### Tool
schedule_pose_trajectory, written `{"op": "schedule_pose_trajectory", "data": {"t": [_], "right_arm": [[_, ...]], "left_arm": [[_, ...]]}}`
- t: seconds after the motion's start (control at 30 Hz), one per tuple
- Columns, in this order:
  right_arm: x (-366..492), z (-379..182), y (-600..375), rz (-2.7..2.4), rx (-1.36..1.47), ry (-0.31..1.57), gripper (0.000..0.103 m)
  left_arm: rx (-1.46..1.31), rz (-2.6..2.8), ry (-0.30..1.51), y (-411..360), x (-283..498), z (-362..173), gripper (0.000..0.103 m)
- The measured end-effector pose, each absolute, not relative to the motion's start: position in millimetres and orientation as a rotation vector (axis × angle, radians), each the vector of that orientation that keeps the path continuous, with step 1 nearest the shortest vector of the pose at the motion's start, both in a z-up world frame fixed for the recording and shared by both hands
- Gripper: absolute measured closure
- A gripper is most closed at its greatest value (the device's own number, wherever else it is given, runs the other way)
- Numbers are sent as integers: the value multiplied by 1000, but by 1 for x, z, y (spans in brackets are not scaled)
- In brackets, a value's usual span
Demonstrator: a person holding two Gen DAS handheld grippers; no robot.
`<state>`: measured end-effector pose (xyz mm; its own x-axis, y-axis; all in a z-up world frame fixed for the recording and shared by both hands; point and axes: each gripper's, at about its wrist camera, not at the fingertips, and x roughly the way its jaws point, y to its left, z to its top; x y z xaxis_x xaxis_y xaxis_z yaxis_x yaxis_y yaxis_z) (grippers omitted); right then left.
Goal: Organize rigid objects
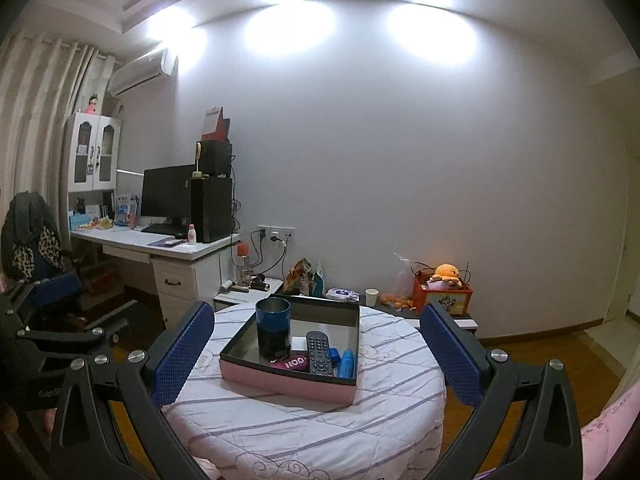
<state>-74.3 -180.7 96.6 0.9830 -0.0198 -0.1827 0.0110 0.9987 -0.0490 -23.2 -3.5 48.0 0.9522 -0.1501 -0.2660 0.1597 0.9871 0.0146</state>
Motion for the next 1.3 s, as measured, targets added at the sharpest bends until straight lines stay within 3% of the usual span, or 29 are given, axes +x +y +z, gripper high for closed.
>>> {"op": "schedule_pose_trajectory", "data": {"t": [1.3], "right_arm": [[-78,87,-176,19,-56,197,0]], "left_arm": [[45,-158,265,-9,-23,38,0]]}}
